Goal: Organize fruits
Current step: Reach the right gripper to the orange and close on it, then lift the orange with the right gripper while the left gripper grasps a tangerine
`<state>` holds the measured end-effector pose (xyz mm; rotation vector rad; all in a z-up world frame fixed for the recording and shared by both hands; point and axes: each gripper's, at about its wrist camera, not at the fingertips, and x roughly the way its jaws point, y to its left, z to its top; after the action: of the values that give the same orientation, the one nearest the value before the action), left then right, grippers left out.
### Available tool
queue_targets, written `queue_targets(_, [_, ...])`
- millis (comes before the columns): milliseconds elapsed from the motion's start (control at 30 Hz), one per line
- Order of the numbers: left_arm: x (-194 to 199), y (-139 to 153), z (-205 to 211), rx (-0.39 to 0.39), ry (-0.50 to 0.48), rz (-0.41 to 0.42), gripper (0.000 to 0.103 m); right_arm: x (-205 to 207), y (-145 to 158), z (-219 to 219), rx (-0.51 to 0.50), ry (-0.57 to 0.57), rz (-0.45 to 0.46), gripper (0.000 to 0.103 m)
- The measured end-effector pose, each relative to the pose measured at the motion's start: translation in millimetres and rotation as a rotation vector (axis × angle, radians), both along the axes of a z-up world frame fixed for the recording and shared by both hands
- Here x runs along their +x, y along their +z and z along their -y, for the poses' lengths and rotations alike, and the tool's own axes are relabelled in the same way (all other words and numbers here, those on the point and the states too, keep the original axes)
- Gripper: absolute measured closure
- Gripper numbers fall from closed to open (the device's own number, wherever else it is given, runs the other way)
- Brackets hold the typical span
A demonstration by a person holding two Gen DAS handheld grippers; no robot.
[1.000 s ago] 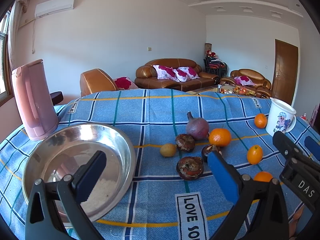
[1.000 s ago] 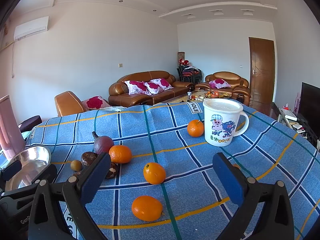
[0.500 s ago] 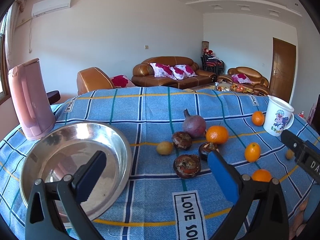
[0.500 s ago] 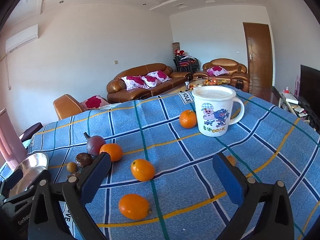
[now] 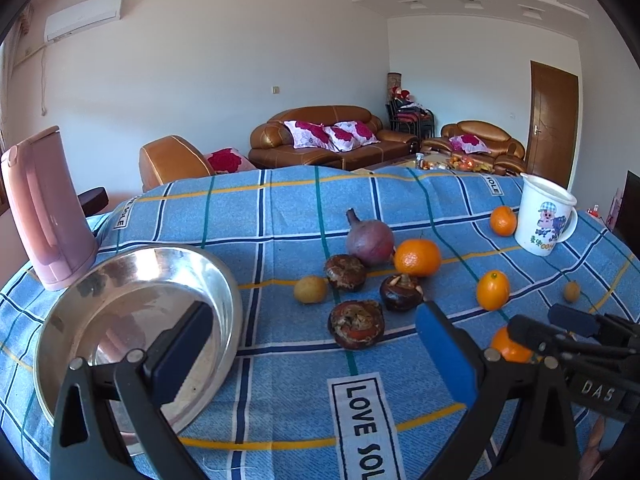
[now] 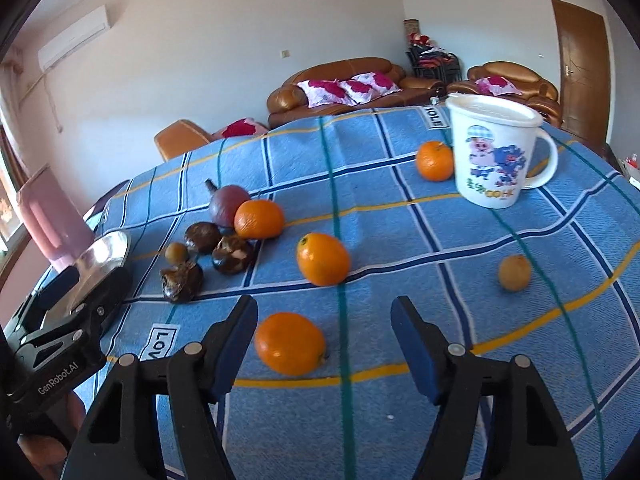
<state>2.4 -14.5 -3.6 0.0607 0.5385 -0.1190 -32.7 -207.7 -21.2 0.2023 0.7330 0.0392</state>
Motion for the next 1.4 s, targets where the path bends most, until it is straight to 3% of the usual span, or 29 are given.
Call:
queue_targets(167, [3.0,-1.2,-4.0,-0.015,0.01,-0.016,0.0,12.5,-8.3,-15.6,-0.062,0.028,-0.078,0.033])
queue_targets(233, [3.1,-1.6,-4.1,-0.015,0.01,-0.019,0.0,17.5,-12.4,-16.7,-0.077,0.031,-0.103,0.04])
queue_targets(333, [3.5,-1.8,-3.5,-0.012,0.005,-0.021,0.0,22.8,-17.4,-16.2,-0.075,0.04,-0.141,0.059])
queue_targets(467, [3.7,-2.1,-2.6,-0.014,-0.007,-0.023,0.0,21.1,-16.0,-14.6,-0.08,0.036,-0.138,0.06])
queue_targets(567, [2.6,-1.4,-1.6,-0.024,-0.028,-0.019,0.0,13.0,-6.4,-7.9,-0.1,-0.007,-0.068,0.06])
queue_targets(700, [-1.7,1.2,7.1,-0.09,-0.102,-0.004,0.0,0.5,13.3,9.3,-0.2,-0.123,0.066,0.06])
queue_targets(900, [10.9,-1.8,49.9,-0.081,-0.171,-0.047,0.001,-7.4,29.5,57.3,-0.28,-0.314,0.168,0.06])
queue_targets(1133, [36.2,-7.3,123.4,0.022,-0.219,-0.078,0.008,-18.1,40.6,96.8,-0.204,-0.464,0.219,0.06])
queue_targets(1333, [64.2,-25.1,160.3,0.105,-0.202,-0.212,0.027,-22.7,36.4,106.0,-0.135,-0.471,0.205,0.06])
queue_targets(1400, [69.7,-31.1,166.9,0.129,-0.201,-0.249,0.03,-20.6,34.0,103.8,-0.13,-0.457,0.19,0.06])
